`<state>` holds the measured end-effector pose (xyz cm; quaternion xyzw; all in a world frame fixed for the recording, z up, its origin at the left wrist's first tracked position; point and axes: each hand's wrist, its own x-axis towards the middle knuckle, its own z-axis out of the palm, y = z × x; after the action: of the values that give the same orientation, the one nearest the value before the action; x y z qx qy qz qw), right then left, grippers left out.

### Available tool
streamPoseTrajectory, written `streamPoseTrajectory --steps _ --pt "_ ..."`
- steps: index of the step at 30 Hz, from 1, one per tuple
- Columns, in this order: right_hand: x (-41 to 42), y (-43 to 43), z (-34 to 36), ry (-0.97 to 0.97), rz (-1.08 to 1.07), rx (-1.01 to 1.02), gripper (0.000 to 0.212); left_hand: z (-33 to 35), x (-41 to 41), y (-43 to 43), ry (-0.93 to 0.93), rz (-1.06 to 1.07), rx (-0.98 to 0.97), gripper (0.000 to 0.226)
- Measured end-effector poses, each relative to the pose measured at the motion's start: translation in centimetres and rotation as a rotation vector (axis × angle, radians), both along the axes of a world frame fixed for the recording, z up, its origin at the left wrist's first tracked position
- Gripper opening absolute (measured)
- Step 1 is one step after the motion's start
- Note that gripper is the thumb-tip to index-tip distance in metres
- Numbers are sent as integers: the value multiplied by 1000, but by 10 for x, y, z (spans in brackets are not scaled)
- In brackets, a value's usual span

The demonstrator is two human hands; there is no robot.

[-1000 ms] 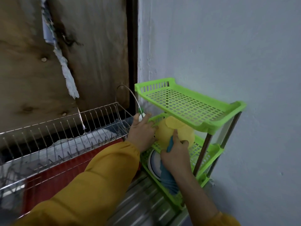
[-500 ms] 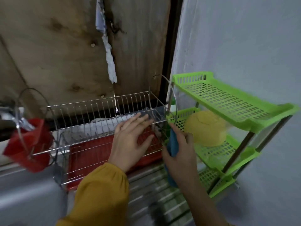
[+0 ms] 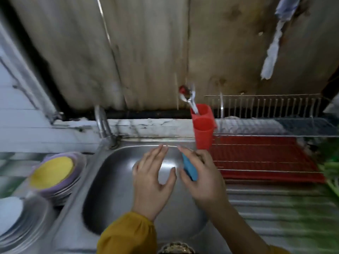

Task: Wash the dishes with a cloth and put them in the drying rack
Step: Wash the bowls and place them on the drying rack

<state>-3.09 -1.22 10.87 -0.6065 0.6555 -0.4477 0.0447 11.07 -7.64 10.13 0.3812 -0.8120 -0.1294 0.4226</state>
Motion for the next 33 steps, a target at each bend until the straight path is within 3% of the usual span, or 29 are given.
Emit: streamPoseTrajectory --steps 7,16,19,24,33 --pt "119 -79 -22 80 179 40 69 -24 150 -55 -178 202 -4 65" --pt "210 -180 -37 481 267 134 77 -46 278 -119 -520 394 41 64" --pt "240 -212 -41 561 361 227 71 -58 310 -147 -637 448 116 62" --pt "289 -264 -46 698 500 415 50 -80 344 -190 -907 434 429 64" --pt "343 -347 -70 1137 769 649 47 -97 346 -241 -1223 251 649 45"
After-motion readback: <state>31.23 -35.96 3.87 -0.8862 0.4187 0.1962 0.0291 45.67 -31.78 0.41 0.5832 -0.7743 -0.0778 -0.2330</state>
